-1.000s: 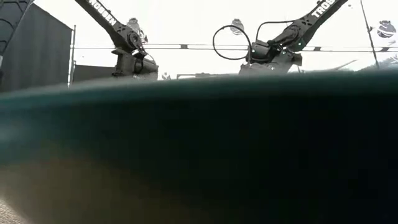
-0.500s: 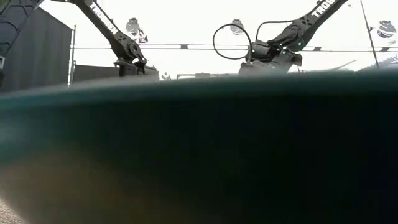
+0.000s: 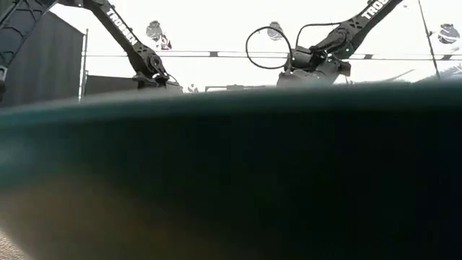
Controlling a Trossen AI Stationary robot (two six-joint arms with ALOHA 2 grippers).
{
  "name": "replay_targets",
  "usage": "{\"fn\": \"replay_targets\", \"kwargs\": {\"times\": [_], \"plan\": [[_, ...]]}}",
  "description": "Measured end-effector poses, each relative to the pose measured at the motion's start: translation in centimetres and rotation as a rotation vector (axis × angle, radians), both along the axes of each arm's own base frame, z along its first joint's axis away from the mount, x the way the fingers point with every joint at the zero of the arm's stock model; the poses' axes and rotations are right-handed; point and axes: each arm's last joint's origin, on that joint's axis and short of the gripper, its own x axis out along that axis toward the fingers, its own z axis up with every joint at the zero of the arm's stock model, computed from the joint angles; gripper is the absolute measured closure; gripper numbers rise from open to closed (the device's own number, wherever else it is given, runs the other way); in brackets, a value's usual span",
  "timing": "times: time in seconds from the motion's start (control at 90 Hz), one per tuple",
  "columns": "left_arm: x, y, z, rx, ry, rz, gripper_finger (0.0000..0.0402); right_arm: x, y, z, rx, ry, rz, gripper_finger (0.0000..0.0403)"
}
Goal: Set table place
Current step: Put the blue fork on the blue napkin
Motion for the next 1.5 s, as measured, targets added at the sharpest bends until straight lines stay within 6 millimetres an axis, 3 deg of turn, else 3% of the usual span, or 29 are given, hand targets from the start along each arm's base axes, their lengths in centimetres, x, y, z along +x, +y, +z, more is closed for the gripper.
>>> {"fn": "replay_targets", "kwargs": {"times": [0.467,0.833,1.189,1.5], "plan": [[-0.1,-0.3,-0.1,-0.048,-0.013,-0.003,0.0269,0.3,0.8,-0.1,0.006,0.016,0.036,0.0209],[0.3,0.1,-2.5,-0.15,-0.035,-0.01,0.0269,0.3,0.9,-0.1,0.007,0.02,0.037,0.0209],[2.5,0.1,-0.1,-0.077,-0.124,-0.083,0.0269,0.4,0.8,-0.1,-0.004,0.012,0.041,0.0209],[2.2,1.6,0.5,-0.004,-0.171,0.018,0.0269,0.3,0.9,-0.1,0.005,0.024,0.041,0.0209]]}}
